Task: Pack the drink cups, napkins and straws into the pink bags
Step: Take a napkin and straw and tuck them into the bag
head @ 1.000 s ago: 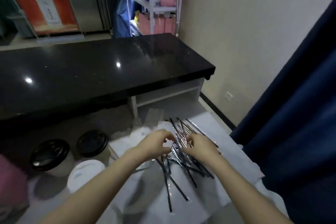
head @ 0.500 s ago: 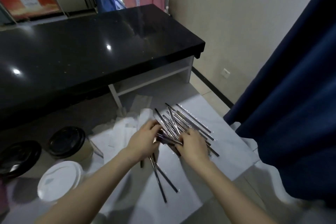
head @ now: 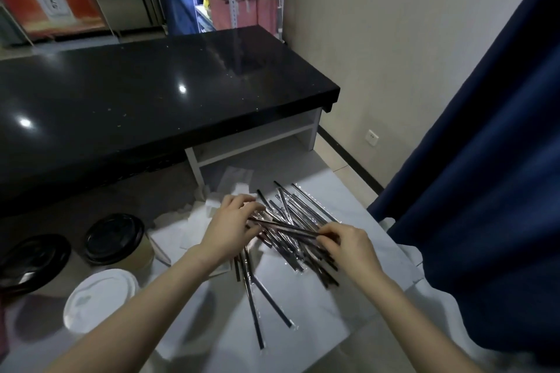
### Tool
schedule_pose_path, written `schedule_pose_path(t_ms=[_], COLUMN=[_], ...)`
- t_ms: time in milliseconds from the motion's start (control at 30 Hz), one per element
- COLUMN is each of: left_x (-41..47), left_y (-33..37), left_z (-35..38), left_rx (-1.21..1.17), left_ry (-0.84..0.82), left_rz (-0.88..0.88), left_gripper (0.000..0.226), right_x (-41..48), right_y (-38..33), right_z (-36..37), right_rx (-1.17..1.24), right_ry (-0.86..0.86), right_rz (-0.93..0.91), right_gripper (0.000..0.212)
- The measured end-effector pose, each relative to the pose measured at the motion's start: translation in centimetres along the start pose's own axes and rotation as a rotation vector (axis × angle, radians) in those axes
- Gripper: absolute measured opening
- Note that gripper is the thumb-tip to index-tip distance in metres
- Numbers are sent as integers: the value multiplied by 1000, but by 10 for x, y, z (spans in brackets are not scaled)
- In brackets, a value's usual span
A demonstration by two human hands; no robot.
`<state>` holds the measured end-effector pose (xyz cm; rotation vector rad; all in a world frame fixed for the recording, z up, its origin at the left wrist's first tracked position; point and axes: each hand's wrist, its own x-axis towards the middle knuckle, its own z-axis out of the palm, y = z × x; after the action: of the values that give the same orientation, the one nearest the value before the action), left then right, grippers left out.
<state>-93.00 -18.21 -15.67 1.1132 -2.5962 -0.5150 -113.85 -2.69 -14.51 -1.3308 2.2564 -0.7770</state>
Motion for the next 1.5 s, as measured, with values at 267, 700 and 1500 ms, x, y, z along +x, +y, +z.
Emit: schedule_pose_path(t_ms=[267,700,1500], left_x=[-5,-101,-421], left_y=[19,-29,-235], left_z=[-19,-155,-346], left_rx=[-393,-510,-186], left_ry=[-23,325,762], left_rz=[36,-138,-580], left_gripper=[55,25,57], right_x=[2,-2,-139], right_y=[-18,-204,-532], right_z=[-17,18,223], right_rx=[130,4,142], right_ry=[-34,-292,-513], right_rz=[-43,-578,-924], right_gripper=[15,42,28])
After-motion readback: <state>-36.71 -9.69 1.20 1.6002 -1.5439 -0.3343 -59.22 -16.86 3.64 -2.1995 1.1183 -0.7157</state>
